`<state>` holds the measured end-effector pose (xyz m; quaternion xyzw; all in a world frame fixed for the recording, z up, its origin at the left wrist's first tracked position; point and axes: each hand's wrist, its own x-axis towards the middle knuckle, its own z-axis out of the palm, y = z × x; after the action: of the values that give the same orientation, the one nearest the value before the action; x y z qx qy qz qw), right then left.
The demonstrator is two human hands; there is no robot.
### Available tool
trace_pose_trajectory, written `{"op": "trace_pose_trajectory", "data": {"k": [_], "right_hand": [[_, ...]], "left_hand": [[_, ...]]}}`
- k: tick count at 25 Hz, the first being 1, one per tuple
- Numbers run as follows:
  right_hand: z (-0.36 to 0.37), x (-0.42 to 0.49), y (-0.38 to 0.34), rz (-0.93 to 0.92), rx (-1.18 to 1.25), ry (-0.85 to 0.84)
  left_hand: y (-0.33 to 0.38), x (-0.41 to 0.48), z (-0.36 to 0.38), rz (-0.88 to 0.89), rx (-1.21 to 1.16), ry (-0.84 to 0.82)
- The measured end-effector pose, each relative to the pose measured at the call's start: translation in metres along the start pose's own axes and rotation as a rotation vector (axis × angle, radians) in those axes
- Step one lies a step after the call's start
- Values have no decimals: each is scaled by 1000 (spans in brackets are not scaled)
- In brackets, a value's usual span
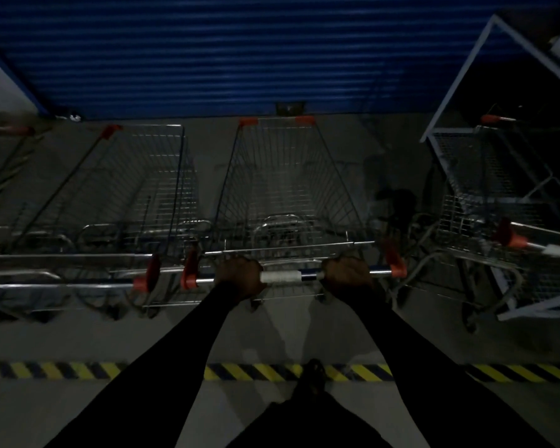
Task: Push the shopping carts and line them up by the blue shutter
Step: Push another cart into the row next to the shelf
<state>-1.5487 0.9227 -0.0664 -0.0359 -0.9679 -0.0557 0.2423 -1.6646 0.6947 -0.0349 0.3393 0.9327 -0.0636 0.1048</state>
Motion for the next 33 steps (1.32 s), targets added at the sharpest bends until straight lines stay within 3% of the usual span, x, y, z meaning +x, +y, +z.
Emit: {"op": "trace_pose_trajectory", "data": {"k": [10,14,18,33], "right_hand": [[-22,-38,-32,25,-102,87],[-18,-37,-30,50,-108,9],[-17,-35,-14,54,-50,-66],[-25,-47,71,66,-41,-70]], "left_hand": [[-2,-40,1,31,-21,-33],[2,-40,-1,2,-56,-21],[10,-25,0,30,-21,0],[85,22,1,74,-19,25]]}}
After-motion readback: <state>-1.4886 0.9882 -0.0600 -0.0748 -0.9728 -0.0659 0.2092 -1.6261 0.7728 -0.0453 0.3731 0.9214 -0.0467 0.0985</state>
